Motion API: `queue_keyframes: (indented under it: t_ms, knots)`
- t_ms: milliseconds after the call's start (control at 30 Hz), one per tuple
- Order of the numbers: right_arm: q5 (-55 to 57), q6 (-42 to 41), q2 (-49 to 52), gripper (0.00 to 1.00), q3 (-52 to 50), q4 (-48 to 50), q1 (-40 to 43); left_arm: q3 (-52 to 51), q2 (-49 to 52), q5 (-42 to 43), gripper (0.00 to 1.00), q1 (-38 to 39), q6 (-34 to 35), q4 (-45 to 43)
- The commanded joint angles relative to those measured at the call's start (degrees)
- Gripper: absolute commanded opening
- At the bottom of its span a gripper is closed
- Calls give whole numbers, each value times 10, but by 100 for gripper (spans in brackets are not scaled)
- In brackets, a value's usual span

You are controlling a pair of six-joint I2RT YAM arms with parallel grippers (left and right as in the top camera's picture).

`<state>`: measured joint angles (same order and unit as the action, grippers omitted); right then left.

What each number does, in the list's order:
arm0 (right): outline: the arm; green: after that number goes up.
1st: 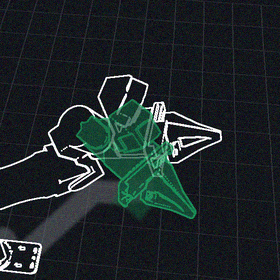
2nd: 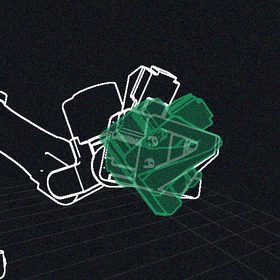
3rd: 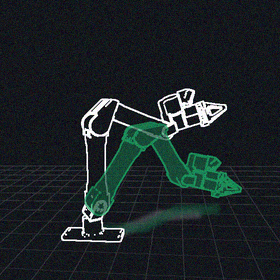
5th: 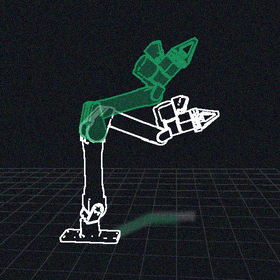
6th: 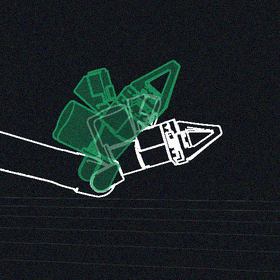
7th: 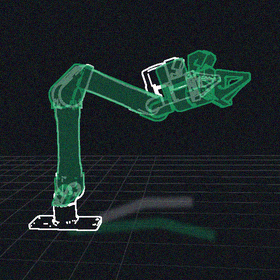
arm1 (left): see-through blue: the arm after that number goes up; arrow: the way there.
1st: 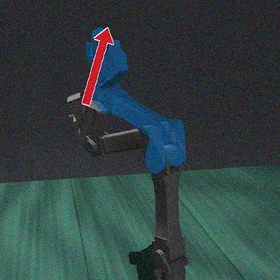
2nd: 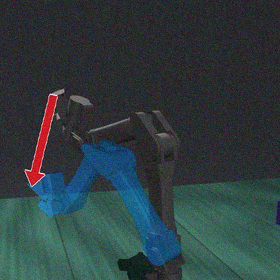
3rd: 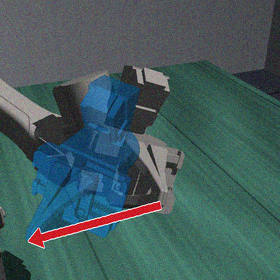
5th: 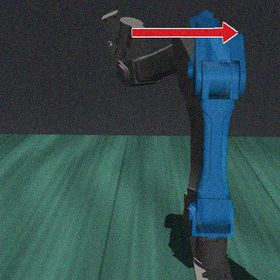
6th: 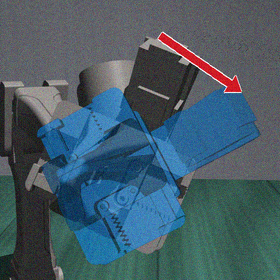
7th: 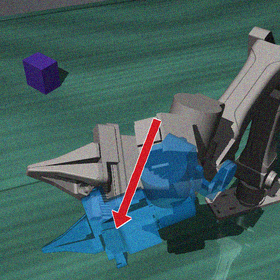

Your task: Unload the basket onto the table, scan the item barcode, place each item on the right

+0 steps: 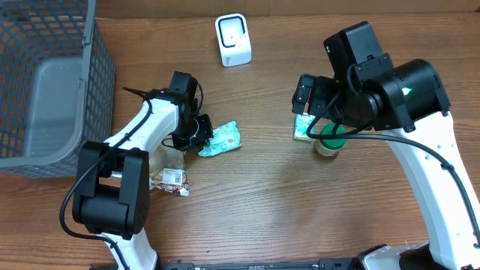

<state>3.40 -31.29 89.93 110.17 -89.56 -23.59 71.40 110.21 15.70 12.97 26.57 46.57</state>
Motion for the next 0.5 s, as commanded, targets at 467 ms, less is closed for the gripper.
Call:
queue_keyframes:
  t_ms: [467]
  knots:
    - [6, 0, -5, 100, 2, 3, 3, 7, -30, 17, 4, -2, -30, 23]
